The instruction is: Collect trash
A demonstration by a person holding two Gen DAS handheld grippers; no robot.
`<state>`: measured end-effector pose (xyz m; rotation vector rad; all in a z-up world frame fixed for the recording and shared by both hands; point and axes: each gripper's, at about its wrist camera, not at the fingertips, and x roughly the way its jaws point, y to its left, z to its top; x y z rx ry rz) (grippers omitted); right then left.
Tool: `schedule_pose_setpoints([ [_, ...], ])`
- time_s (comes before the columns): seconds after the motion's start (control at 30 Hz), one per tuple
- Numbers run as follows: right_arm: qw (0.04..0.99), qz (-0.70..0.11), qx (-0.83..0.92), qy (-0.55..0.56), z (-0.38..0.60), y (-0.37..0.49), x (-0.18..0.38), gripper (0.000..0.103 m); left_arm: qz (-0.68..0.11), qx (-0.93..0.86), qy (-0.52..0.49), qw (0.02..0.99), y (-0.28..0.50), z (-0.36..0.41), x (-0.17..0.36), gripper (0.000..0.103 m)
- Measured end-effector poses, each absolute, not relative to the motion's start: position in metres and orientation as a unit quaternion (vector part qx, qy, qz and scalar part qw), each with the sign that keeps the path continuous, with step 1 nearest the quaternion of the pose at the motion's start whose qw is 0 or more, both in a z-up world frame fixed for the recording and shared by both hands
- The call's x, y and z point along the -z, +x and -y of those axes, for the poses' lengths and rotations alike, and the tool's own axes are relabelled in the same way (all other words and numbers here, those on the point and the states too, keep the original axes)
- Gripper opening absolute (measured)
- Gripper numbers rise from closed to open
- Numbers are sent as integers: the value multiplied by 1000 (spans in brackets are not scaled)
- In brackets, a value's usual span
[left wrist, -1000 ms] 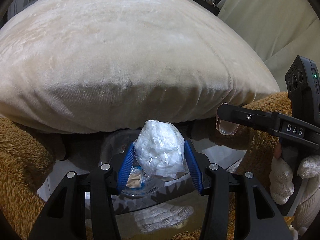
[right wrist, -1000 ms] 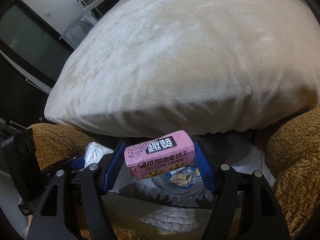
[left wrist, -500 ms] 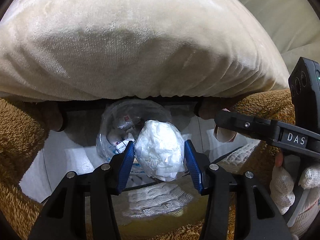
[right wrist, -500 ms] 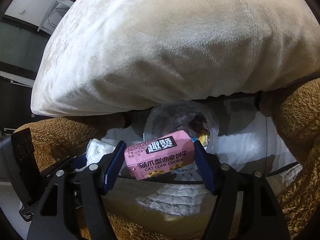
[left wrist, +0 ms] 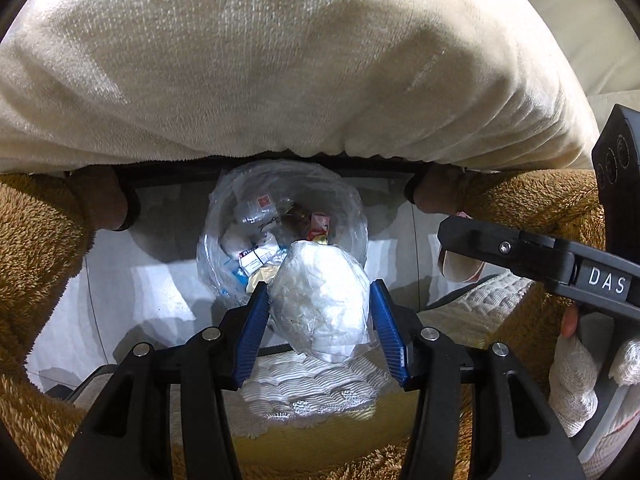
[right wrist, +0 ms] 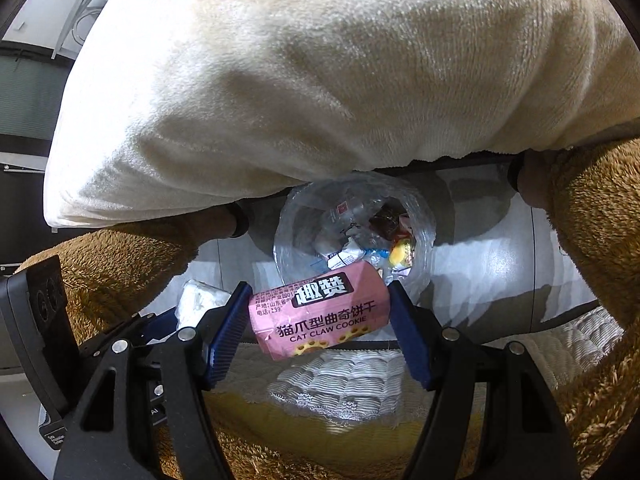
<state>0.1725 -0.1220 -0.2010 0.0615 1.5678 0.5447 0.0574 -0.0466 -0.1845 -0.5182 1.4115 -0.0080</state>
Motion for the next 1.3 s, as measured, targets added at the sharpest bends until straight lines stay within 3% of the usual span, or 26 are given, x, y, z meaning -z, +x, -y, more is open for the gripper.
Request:
schedule_pose_setpoints([
  [0.2,676,-696,-241,25,122,172,201,69,-644,9,-237,727,57,44,184,51],
  [0.33,681,-692,-239,21,122,172,199,78,-644,6,-238,727,56,43,185,71],
  [0.6,688,-684,-242,-8,116,164,199,89,-639,1,-236,732,55,43,181,72],
  [0.67,699,-675,-237,-11,118,162,196,98,-637,-1,-230,736,54,45,178,72],
  [0.77,706,-667,-237,2,126,163,192,98,-635,2,-230,738,51,45,175,80],
  [0.9,711,-659,-244,13,133,165,189,98,-619,2,-232,750,47,41,167,81],
  [1.03,729,-637,-248,-1,135,161,178,98,-601,18,-242,761,43,39,158,95],
  [1.3,753,-596,-277,-8,140,152,150,98,-569,27,-228,790,37,43,138,96],
])
